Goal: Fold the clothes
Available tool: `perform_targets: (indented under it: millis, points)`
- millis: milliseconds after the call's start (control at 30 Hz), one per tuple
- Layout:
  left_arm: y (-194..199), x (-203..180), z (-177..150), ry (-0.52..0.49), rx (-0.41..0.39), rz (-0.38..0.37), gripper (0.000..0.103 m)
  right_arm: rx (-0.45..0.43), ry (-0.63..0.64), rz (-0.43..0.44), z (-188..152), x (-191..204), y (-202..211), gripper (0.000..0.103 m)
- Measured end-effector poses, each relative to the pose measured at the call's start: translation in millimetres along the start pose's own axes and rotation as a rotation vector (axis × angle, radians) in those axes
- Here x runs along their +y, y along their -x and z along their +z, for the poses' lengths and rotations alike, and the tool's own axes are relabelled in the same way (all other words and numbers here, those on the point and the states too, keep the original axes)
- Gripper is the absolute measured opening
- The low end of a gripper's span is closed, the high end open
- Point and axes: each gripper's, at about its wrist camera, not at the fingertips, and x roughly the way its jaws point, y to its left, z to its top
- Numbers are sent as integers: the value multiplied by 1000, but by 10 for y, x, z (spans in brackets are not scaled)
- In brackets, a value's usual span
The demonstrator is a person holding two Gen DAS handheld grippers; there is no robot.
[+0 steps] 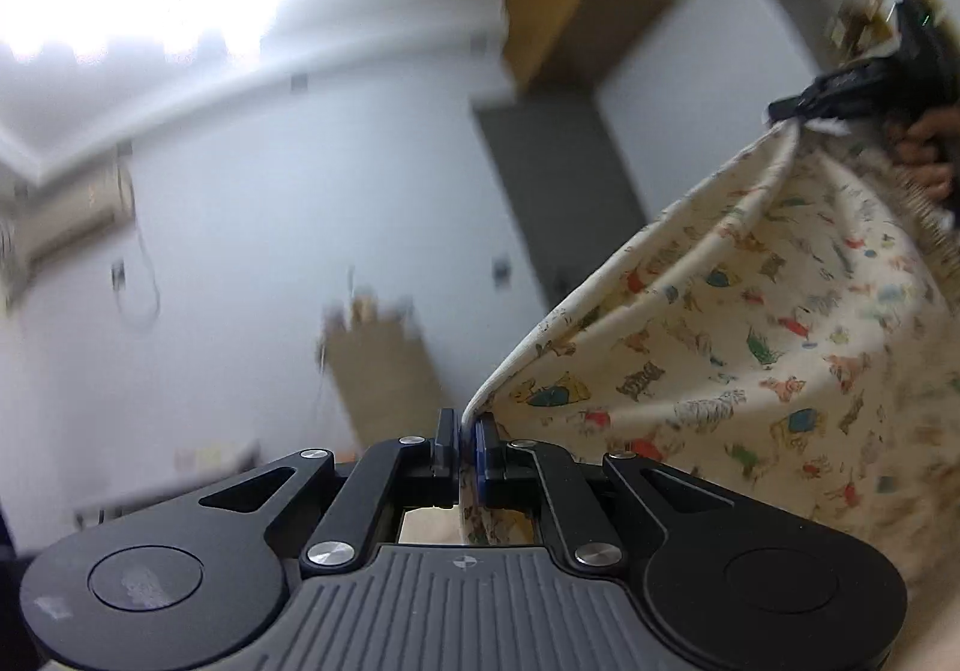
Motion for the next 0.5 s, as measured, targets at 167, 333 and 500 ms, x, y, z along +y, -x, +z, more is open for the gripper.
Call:
perform_targets:
  millis: [167,333,500]
  points:
    - [-1234,20,-621,-41,305,21,9,401,-28,-99,-1098,-245,-1216,26]
    - [-1651,234,-1190,125,470,-53,32,664,-76,-179,-1929,-491,-1511,30]
    - [-1064,568,-1324,326,414,-96,67,621,-133,-162,-1997,-623,-1065,54]
